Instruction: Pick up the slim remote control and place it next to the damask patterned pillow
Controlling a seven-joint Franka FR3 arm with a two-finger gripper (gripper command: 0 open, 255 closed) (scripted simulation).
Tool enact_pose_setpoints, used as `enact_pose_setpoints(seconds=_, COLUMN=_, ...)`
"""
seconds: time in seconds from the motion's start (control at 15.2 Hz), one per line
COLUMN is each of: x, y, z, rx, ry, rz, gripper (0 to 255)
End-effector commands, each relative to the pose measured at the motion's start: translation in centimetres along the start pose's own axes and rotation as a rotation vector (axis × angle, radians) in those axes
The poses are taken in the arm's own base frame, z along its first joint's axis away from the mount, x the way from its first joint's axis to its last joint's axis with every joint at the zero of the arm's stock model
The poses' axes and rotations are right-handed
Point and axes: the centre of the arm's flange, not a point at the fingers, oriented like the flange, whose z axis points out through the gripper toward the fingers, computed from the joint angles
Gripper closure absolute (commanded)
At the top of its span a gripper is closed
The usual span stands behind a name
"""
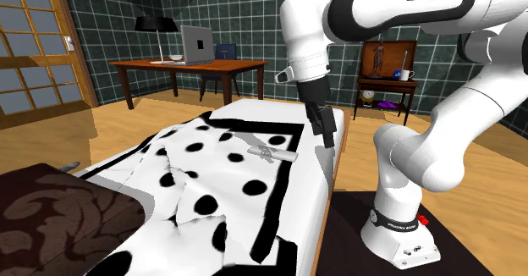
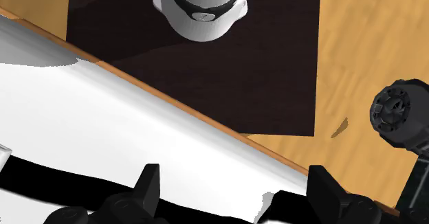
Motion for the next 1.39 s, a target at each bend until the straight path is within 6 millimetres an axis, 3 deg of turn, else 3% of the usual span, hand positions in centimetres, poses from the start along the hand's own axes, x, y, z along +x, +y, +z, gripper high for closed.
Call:
enact_pose_setpoints(seconds=0.0, x=0.0, y=0.0, z=0.0, rx=0.000, ry=0.000, rz=0.000, gripper=0)
enact_pose_setpoints(seconds=1.32, x=7.1, y=21.9, z=8.4, rx=-0.052, ry=0.192, rz=0.214, gripper=0)
